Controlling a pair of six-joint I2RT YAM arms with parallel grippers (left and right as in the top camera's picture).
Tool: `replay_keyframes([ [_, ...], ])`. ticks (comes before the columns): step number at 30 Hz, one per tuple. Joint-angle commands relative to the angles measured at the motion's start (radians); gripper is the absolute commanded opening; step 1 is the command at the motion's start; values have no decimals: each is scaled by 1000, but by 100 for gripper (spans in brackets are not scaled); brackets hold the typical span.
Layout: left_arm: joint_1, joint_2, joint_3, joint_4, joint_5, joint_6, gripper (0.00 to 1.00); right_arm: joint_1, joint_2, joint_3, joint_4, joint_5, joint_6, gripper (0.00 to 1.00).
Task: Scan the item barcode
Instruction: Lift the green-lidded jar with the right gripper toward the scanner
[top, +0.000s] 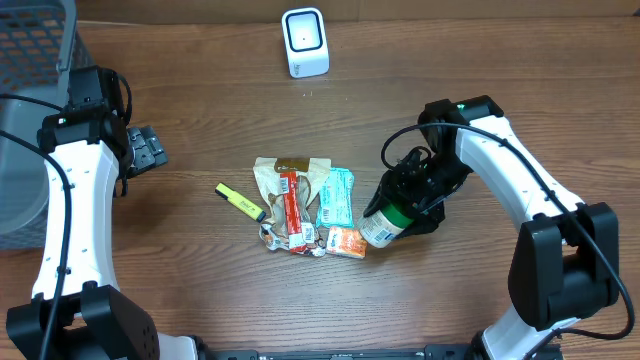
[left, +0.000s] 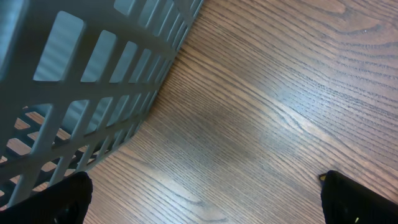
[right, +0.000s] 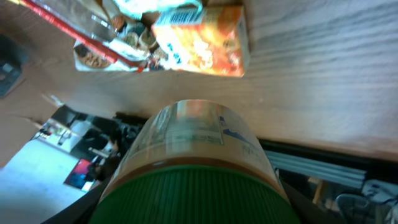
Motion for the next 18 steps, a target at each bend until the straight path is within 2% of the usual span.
replay_keyframes([
  [1, -1, -15, 16, 0, -3, 19, 100, -1, -2, 24, -18, -100, 3, 47],
  [18, -1, -15, 16, 0, -3, 19, 100, -1, -2, 24, -96, -216, 17, 47],
])
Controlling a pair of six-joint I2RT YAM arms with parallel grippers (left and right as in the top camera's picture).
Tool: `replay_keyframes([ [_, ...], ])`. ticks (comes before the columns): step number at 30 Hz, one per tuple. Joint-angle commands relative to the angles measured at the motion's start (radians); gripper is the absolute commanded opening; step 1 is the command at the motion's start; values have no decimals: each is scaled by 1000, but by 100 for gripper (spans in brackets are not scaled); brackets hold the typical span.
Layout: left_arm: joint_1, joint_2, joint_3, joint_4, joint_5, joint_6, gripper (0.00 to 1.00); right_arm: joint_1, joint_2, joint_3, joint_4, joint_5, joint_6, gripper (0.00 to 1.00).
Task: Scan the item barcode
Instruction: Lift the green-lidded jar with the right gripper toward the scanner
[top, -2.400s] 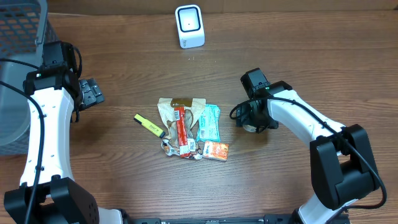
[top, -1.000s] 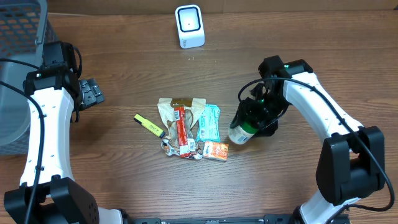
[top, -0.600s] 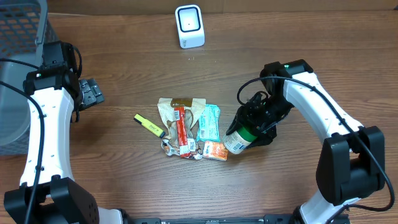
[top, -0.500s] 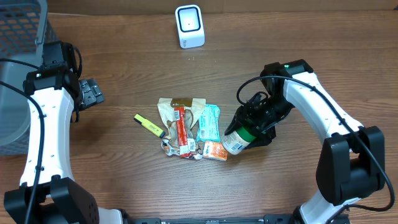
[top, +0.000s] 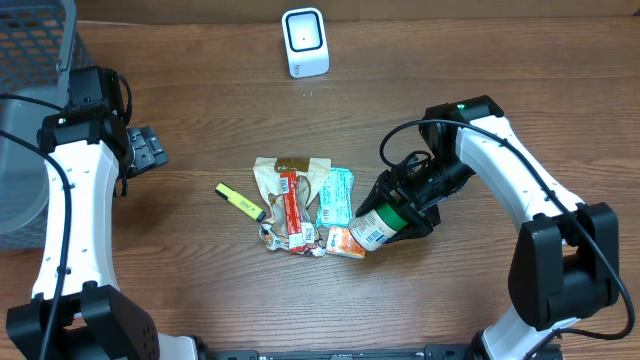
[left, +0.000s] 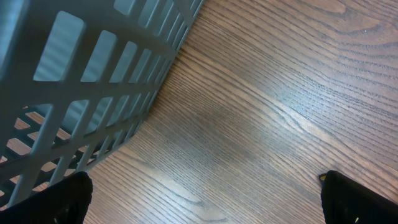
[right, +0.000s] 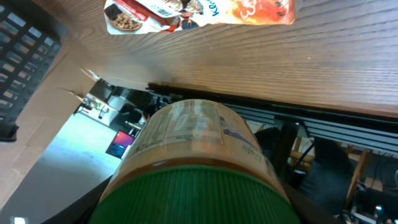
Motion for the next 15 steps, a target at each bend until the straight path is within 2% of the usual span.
replay_keyframes([
  [1, -2, -15, 16, 0, -3, 18, 100, -1, -2, 24, -21, -60, 30, 48],
  [10, -2, -15, 16, 0, -2, 18, 100, -1, -2, 24, -7, -79, 82, 47],
  [15, -2, -15, 16, 0, -3, 18, 100, -1, -2, 24, 103, -34, 82, 34],
])
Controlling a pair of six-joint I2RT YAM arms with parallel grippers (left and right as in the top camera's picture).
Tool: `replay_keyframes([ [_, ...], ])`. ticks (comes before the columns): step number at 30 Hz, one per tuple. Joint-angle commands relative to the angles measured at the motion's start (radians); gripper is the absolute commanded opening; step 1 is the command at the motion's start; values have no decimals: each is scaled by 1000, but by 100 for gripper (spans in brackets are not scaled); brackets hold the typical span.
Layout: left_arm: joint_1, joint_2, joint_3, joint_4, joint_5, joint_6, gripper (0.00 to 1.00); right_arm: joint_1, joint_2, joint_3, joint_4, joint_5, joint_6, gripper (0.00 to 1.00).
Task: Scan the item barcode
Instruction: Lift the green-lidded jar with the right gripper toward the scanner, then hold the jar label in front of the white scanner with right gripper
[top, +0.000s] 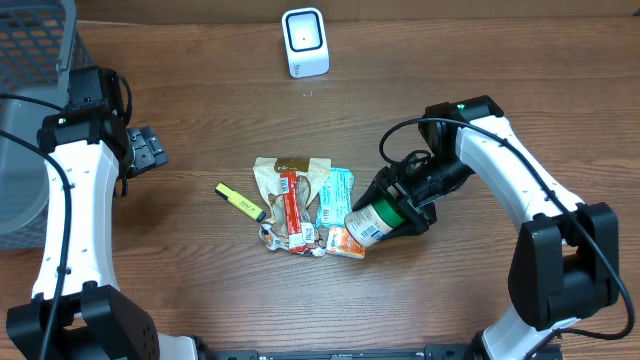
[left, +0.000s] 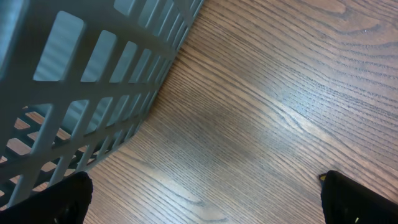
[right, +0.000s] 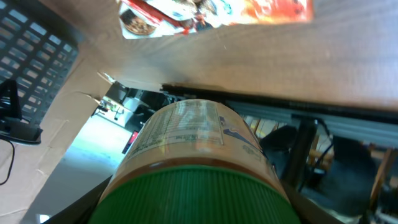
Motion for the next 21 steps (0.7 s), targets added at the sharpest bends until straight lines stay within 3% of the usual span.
replay_keyframes([
  [1, -2, -15, 16, 0, -3, 19, 100, -1, -2, 24, 75, 44, 4, 32],
  [7, -2, -15, 16, 0, -2, 19, 100, -1, -2, 24, 322, 291, 3, 29],
  [13, -2, -15, 16, 0, -3, 19, 100, -6, -2, 24, 541, 383, -54, 29],
  [17, -2, -15, 16, 0, -3, 19, 100, -16, -2, 69, 510, 391, -50, 24],
  [21, -2, -15, 16, 0, -3, 19, 100, -22, -2, 263, 370, 422, -121, 24],
])
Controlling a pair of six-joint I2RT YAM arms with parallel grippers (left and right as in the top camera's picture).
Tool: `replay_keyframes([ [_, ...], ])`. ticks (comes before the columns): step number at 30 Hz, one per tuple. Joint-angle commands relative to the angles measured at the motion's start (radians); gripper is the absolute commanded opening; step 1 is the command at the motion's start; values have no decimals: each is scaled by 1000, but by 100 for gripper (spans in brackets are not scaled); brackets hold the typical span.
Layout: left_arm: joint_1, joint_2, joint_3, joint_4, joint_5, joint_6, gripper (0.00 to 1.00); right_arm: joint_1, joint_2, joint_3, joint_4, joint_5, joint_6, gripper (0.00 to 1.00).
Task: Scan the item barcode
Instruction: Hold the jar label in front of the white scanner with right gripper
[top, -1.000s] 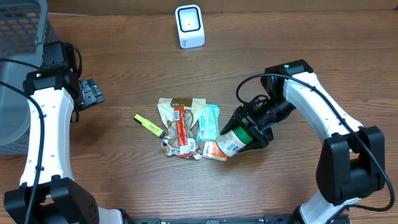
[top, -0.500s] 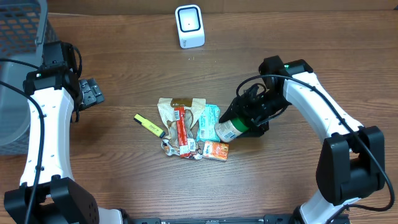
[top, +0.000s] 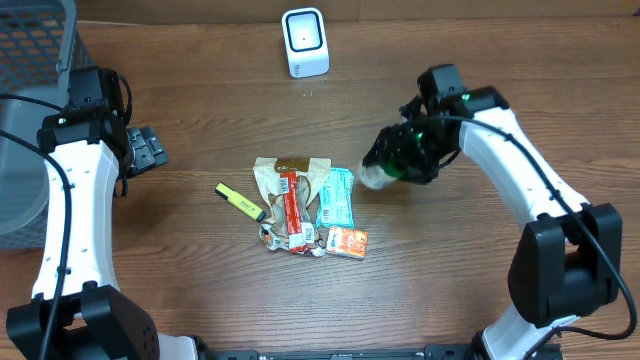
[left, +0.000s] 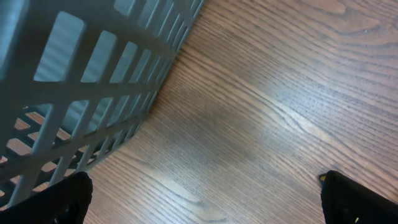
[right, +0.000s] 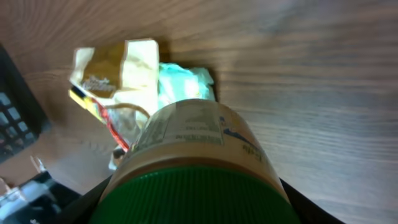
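A jar with a green lid and pale label (top: 380, 172) (right: 199, 149) is held in the air by my right gripper (top: 412, 155), which is shut on its lid end; the jar's base points left and down over the table. The white barcode scanner (top: 304, 42) stands at the table's far edge, well to the upper left of the jar. My left gripper (top: 143, 150) hangs open at the left near the grey basket, its dark fingertips (left: 69, 199) wide apart over bare wood.
A heap of snack packets (top: 300, 205) lies mid-table, with an orange packet (top: 347, 241) at its right and a yellow marker (top: 238, 201) at its left. The grey slatted basket (top: 30, 60) (left: 74, 74) fills the far left corner.
My right gripper with the jar has moved from just right of the orange packet up and away toward the back, now above the teal packet's right edge. The left arm stayed put.
The jar lay low beside the orange packet with my right gripper shut on it. It then tipped and shifted slightly left over two moments while held. Now it is raised and carried farther back, nearer the scanner. The left arm has kept still throughout.
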Motion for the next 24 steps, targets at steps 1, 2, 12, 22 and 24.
replay_keyframes([
  [1, -2, -15, 16, 0, -3, 18, 100, -8, -13, 198, -56, 14, -85, 24],
  [2, -2, -15, 16, 0, -3, 18, 100, -6, -13, 252, -80, 39, -85, 24],
  [12, -1, -15, 16, 0, -3, 18, 100, 49, -4, 449, 205, 257, -164, 13],
  [22, -1, -15, 16, 0, -3, 18, 100, 130, 118, 448, 600, 348, -228, 9],
  [24, -1, -15, 16, 0, -2, 18, 100, 140, 170, 448, 685, 349, -229, 6],
])
